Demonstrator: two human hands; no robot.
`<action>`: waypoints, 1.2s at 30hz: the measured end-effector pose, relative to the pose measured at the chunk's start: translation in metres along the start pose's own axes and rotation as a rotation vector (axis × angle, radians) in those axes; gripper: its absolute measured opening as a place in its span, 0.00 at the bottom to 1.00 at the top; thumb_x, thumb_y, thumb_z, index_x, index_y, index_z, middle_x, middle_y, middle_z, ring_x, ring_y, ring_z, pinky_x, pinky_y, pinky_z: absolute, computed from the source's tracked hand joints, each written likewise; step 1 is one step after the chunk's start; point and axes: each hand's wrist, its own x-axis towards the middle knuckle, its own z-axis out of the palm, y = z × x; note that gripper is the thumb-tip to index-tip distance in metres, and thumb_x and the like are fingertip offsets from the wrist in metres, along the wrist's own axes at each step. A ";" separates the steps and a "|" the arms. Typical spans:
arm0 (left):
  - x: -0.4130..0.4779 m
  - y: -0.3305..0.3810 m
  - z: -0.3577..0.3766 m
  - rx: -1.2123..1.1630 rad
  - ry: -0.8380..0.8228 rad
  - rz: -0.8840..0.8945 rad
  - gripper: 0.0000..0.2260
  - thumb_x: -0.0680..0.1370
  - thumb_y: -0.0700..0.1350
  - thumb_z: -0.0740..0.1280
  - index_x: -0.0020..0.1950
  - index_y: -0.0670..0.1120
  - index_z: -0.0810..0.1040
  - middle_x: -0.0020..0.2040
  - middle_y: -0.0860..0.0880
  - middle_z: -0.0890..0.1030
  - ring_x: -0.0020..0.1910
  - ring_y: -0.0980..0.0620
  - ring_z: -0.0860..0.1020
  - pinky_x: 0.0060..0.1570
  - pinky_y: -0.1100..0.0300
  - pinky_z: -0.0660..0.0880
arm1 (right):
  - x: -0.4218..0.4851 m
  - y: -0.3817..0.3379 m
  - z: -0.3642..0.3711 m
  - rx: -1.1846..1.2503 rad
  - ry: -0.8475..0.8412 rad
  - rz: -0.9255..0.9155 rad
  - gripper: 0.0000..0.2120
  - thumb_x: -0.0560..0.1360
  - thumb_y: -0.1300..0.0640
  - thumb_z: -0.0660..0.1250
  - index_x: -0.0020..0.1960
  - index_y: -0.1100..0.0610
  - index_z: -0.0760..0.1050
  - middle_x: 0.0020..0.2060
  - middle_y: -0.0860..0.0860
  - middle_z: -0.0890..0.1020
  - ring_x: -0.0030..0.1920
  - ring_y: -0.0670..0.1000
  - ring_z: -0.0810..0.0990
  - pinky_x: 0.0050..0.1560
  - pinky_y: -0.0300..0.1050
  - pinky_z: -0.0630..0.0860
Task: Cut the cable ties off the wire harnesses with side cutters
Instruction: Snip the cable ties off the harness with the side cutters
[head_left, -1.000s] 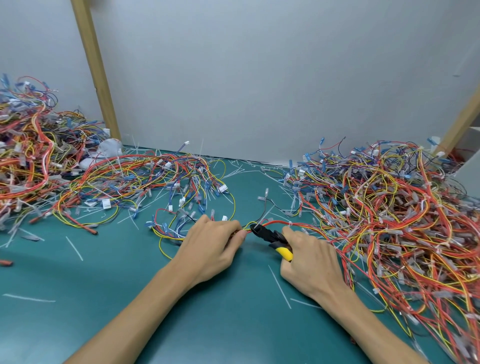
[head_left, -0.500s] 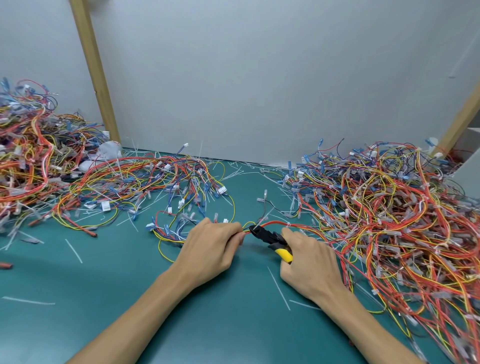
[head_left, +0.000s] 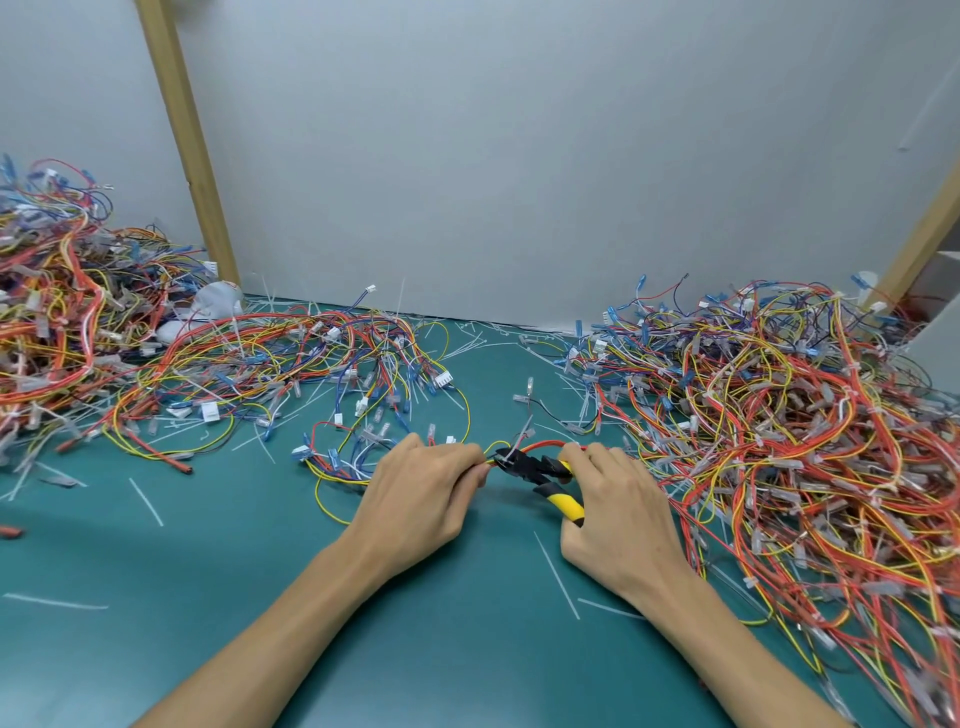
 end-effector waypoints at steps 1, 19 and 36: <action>0.000 0.000 0.000 0.000 0.002 0.003 0.12 0.81 0.50 0.56 0.42 0.48 0.73 0.36 0.52 0.78 0.34 0.44 0.71 0.40 0.55 0.66 | 0.000 0.000 -0.001 0.011 -0.006 -0.001 0.16 0.62 0.57 0.68 0.49 0.54 0.73 0.40 0.49 0.75 0.42 0.56 0.72 0.41 0.46 0.66; -0.002 0.003 -0.003 0.020 0.060 0.028 0.10 0.81 0.49 0.59 0.41 0.49 0.74 0.36 0.54 0.78 0.31 0.44 0.68 0.37 0.55 0.67 | 0.000 0.003 -0.002 -0.035 -0.126 0.004 0.09 0.62 0.55 0.58 0.42 0.51 0.64 0.29 0.48 0.66 0.34 0.58 0.71 0.29 0.48 0.58; -0.002 0.002 -0.001 0.014 0.086 0.026 0.09 0.80 0.48 0.61 0.40 0.50 0.73 0.34 0.54 0.76 0.29 0.46 0.64 0.36 0.58 0.64 | 0.000 0.006 -0.001 0.003 -0.118 -0.010 0.09 0.61 0.55 0.57 0.41 0.51 0.63 0.30 0.50 0.70 0.33 0.58 0.70 0.29 0.48 0.57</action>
